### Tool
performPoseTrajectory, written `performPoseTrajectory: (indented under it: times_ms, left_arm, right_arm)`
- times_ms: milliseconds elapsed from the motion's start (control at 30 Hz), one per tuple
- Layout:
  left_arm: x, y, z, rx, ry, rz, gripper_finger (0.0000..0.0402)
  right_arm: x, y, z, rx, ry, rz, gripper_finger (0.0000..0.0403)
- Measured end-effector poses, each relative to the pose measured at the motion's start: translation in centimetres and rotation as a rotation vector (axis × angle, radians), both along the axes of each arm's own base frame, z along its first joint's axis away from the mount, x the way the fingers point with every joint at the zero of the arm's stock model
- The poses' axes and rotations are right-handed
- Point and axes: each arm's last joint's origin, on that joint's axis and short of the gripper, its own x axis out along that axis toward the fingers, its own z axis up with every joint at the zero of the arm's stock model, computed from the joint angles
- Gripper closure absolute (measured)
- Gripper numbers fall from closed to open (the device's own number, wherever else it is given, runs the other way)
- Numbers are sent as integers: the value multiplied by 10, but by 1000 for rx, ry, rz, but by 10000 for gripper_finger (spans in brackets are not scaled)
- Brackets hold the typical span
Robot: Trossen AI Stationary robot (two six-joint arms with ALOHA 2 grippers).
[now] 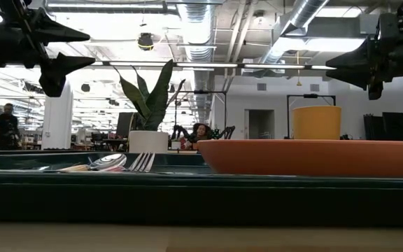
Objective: Pick and place plate/cup/fork/spoon on tray
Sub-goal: Return to Home Position
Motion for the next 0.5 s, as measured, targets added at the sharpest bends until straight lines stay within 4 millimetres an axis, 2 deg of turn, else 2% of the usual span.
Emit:
performPoseTrajectory:
  times_ms: [500]
  left_arm:
    - [0, 0, 0, -3, -1, 0, 198]
  right_arm:
    - [0, 0, 0, 0, 1, 0, 236]
